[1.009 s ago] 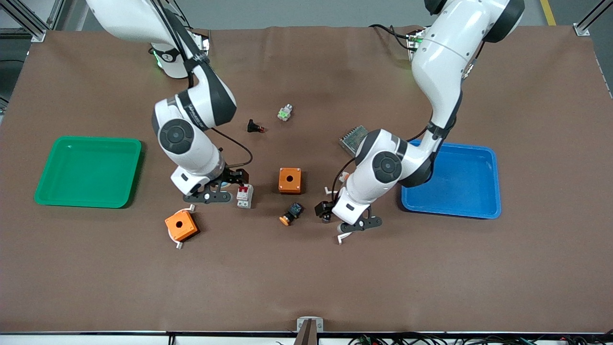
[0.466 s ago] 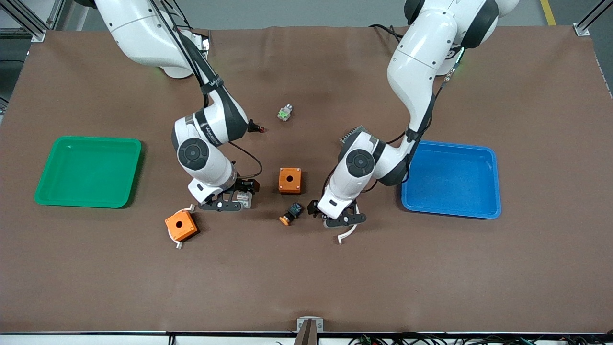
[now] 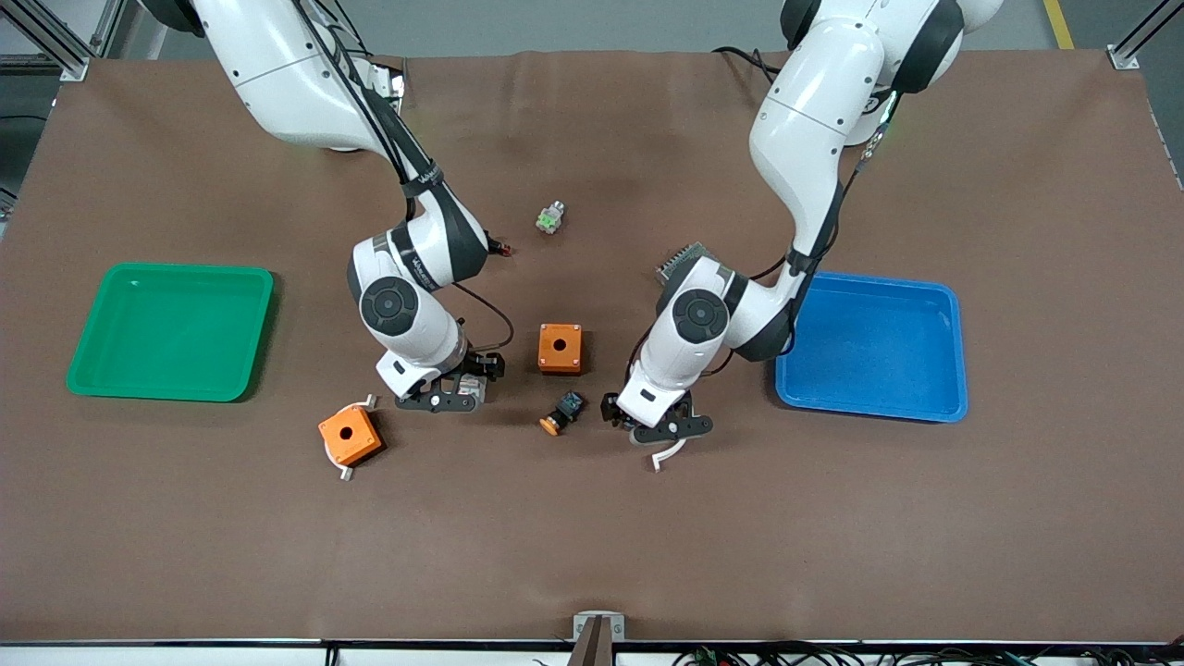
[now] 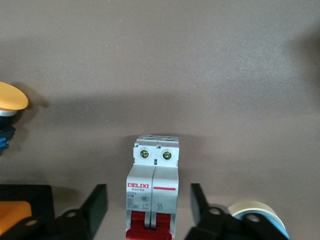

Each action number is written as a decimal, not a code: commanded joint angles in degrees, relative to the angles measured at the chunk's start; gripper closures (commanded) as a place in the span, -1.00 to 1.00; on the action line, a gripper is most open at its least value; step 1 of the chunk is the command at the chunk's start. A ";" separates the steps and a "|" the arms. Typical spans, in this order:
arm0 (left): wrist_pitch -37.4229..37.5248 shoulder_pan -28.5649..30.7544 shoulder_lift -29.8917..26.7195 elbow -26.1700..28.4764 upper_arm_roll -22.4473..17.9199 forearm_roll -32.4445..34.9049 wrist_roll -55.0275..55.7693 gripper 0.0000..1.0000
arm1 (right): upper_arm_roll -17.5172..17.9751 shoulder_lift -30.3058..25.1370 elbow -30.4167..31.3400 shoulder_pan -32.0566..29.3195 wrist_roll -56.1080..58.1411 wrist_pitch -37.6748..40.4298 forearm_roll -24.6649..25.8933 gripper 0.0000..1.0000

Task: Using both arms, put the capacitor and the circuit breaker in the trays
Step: 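Grasp the breaker with the right gripper while the left gripper grasps the capacitor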

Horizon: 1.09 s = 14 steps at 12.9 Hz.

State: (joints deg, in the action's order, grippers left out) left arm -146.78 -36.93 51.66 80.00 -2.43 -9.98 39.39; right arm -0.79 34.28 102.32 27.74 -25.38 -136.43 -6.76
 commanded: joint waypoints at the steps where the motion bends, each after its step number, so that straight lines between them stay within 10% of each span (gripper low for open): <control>1: -1.05 -0.60 0.81 -1.17 -0.91 1.19 1.12 -0.46 | -0.35 1.48 -1.86 0.47 -0.38 0.20 -1.33 -0.22; 6: -2.46 -1.39 0.81 -1.25 -0.99 1.19 2.61 -0.27 | -0.44 1.49 -3.17 0.38 -0.20 1.34 -1.33 0.91; 14: -2.46 -1.57 0.81 -1.25 -1.17 1.28 3.06 0.31 | -1.94 -15.28 -6.17 -7.07 5.40 28.73 2.79 0.95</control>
State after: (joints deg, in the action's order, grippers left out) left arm -148.64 -37.95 51.67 79.78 -2.76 -9.97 40.73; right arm -3.13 23.53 93.92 24.80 -23.64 -111.18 -5.97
